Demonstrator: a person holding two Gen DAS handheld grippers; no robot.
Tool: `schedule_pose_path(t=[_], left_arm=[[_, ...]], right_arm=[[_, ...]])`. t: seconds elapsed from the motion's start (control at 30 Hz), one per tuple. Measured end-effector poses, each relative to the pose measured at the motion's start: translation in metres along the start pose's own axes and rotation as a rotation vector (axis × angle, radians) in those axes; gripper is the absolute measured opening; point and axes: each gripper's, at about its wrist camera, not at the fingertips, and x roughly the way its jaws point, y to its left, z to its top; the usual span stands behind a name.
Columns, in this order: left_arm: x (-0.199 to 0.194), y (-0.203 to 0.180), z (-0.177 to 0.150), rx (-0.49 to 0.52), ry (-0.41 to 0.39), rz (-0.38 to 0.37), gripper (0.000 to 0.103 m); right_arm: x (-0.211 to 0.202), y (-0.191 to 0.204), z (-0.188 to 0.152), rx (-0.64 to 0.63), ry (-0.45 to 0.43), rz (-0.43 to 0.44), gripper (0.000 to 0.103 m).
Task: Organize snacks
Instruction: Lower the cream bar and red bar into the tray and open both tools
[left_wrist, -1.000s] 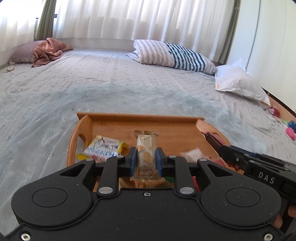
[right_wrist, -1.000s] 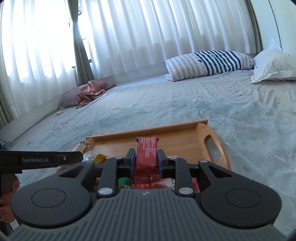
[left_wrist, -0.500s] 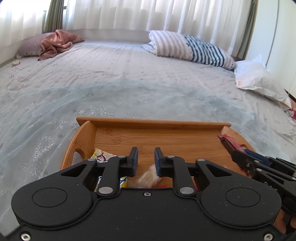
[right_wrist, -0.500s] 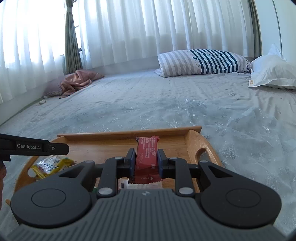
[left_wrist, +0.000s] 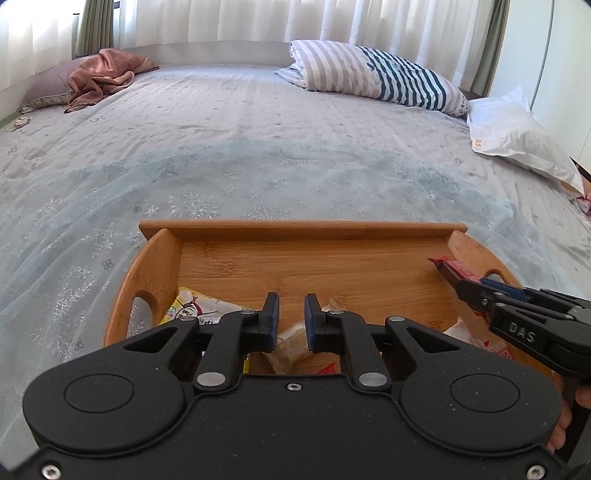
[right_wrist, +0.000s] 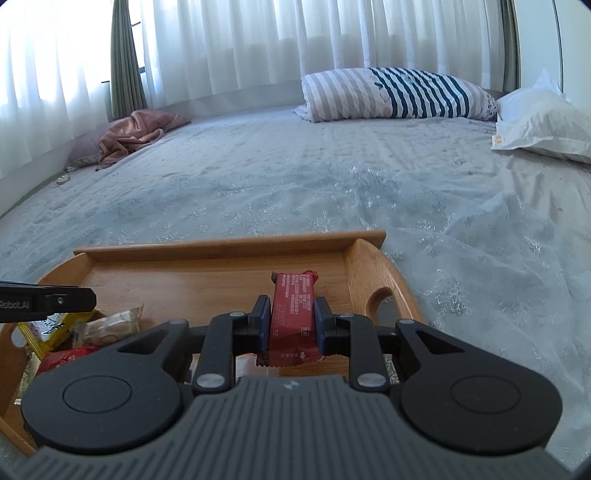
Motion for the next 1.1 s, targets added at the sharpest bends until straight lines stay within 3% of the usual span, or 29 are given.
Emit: schedule_pose_path(t=[0.3,0.47,0.6,0.67,0.87,1.1], left_arm=[[0.0,-0.005,-0.005,0.008,0.007,-0.005,0.014],[-0.004,-0.006,-0.008,0.014,0.003,-0.003,0.016],[-0.011,-0.006,-0.011,0.019,-0.004,-0.007,0.032],[-0.015,-0.006,-0.013,0.02,-0.009,-0.009,0.035],[-0.034,-0.005,-0.022,0.011,-0.028,-0.029,0.047],[-0.07,-0.015,-0.044,0.071,-0.078,-0.052,0.074]], right_arm=[[0.003,-0.001,-0.003,0.016,0.021,0.01,0.03],[-0.002,-0.001,-0.002,0.02,0.013,0.023,0.037],[-0.014,0.001,-0.002,0.007,-0.002,0.039,0.041],[-0.02,0.003,-0.003,-0.007,-0.013,0.044,0.051],[-0.048,0.01,-0.01,-0.054,-0.052,0.068,0.062],[-0.085,0.008,-0.029,-0.092,-0.08,0.103,0.073]])
